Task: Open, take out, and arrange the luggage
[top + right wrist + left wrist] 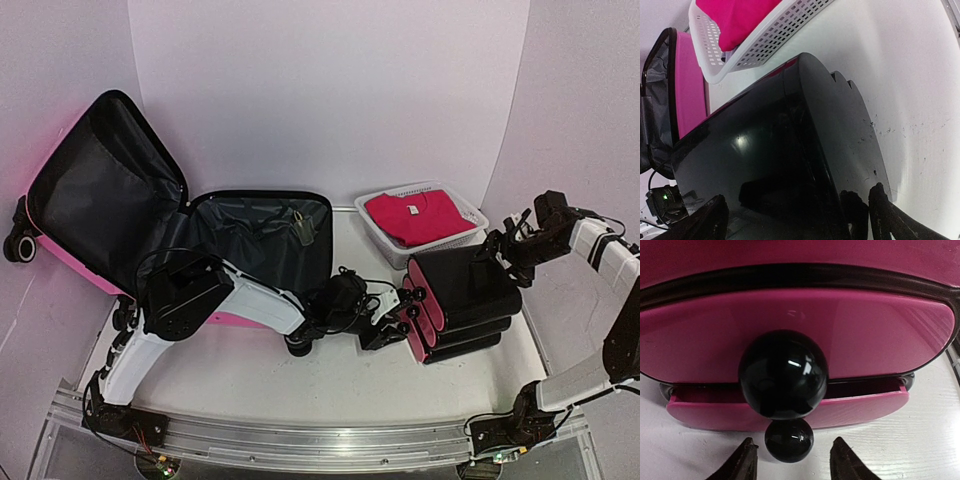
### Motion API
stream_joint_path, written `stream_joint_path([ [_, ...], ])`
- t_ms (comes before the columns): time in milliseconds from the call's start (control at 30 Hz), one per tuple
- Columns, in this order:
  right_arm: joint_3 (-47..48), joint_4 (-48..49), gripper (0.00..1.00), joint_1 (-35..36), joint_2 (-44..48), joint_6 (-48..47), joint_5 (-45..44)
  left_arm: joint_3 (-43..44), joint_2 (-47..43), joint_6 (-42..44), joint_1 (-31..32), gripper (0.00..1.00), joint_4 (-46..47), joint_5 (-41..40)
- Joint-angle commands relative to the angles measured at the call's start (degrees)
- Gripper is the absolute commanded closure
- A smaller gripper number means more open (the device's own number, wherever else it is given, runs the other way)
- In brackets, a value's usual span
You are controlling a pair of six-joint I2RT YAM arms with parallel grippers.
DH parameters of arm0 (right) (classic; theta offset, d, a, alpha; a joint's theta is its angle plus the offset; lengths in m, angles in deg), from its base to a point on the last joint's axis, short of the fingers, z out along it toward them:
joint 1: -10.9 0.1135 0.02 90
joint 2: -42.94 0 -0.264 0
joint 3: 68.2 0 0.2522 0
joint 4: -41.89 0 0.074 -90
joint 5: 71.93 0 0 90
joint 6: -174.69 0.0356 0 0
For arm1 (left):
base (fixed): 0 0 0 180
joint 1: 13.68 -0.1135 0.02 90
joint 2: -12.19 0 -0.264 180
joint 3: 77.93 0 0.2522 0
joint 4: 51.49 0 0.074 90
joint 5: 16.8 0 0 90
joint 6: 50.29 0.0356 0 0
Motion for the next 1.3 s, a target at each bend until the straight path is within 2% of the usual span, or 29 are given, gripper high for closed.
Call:
stream_joint_path([
  [0,2.2,0.7,0.03,0.2,1.0,0.5,1.7,3.8,1.2,1.5,0.6,0.55,2.7,-1.8],
  [167,2.3,0.6,0.03,0.2,1.4,0.6,1.7,4.7,2.0,2.0,0.8,0.61,1.8,-4.2],
  [267,2.4,0.6,0.03,0.2,1.5,0.8,1.9,4.5,2.1,1.4,0.8,0.49,1.7,-6.0],
  [300,2.4,0.7,0.03,0.2,1.5,0.9,2.0,4.4,2.2,0.9,0.8,0.49,1.6,-6.5],
  [467,2.1,1.4,0.03,0.2,1.2,1.7,2.8,4.5,3.3,-0.7,0.8,0.54,3.0,-7.4],
  [633,1.9,1.6,0.03,0.2,1.5,1.9,2.8,3.2,4.6,-1.4,0.8,0.58,8.9,-7.5],
  [933,2.0,1.5,0.03,0.2,1.5,2.2,3.0,2.1,5.7,-2.1,0.8,0.47,13.6,-5.9],
  [1033,2.1,1.6,0.03,0.2,1.3,2.2,3.1,-0.1,5.9,-2.3,0.7,0.43,18.4,-5.9],
  [1267,1.8,1.5,0.02,0.2,1.5,2.3,2.9,-0.2,7.0,-3.3,0.5,0.45,23.6,-5.0],
])
